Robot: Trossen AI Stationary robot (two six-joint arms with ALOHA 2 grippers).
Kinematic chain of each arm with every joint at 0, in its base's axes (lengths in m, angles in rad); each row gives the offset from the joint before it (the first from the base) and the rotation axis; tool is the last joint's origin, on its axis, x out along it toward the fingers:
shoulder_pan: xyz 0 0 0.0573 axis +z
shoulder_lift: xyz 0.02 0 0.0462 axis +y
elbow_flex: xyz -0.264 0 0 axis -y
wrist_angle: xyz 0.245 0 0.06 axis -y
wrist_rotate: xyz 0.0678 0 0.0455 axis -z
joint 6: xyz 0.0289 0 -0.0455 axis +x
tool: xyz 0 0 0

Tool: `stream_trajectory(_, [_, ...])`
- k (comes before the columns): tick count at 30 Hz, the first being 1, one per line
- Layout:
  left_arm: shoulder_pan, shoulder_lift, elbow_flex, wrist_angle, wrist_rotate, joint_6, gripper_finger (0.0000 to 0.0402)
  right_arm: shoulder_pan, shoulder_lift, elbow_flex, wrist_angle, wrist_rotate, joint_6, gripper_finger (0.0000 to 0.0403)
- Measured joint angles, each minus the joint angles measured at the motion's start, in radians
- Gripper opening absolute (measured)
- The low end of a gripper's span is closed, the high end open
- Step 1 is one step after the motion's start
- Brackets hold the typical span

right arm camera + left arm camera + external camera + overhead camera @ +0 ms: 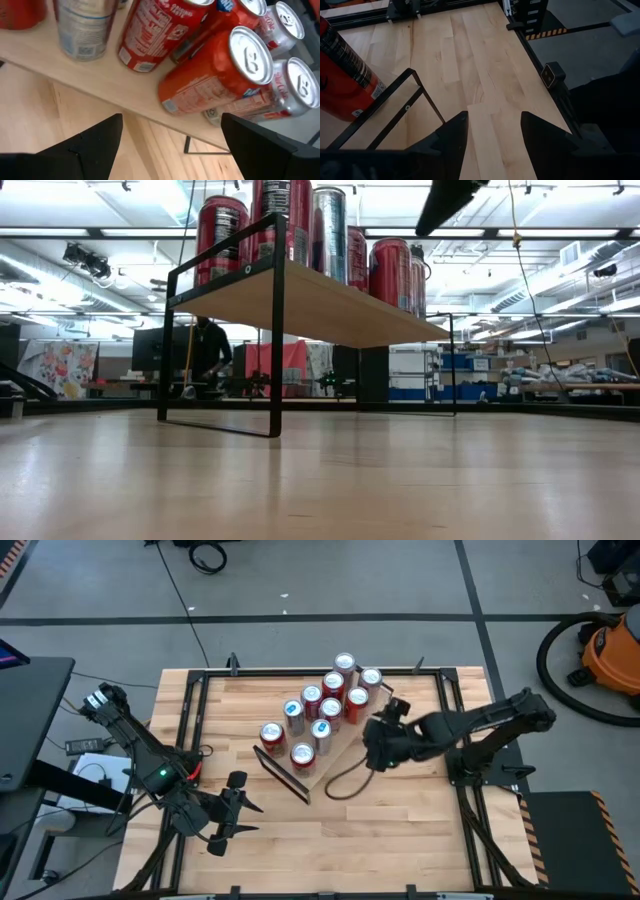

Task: Place canned beverage on shelf
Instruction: Put the red soda can on the shelf aligned with the other red soda can

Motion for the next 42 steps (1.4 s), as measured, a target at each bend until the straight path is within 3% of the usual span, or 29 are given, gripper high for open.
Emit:
stream_trajectory(6, [0.012,0.0,0.0,0.012,-0.024,0.038,0.0192,0.063,-0.12,-0.2,0.149,0.12,0.012,0.0349])
stream_trajectory(11, [0.055,0.0,0.0,0.061,-0.05,0.107,0.0192,0.05,-0.246,-0.412,0.394,0.217,-0.121,0.0348])
stream_trajectory(21, [0.174,0.0,0.0,0.154,-0.054,0.144,0.0192,-0.042,-0.386,-0.775,1.081,0.145,-0.546,0.0348])
stream_trajectory(25, [0.215,0.0,0.0,0.176,-0.054,0.169,0.0192,-0.098,-0.414,-0.872,1.281,0.106,-0.666,0.0348])
stream_trajectory(33, [0.248,0.0,0.0,0.178,-0.052,0.17,0.0192,-0.21,-0.418,-0.917,1.319,-0.029,-0.698,0.0348])
stream_trajectory(42, [0.249,0.0,0.0,0.193,-0.052,0.167,0.0192,-0.267,-0.362,-0.917,1.363,-0.104,-0.682,0.0348])
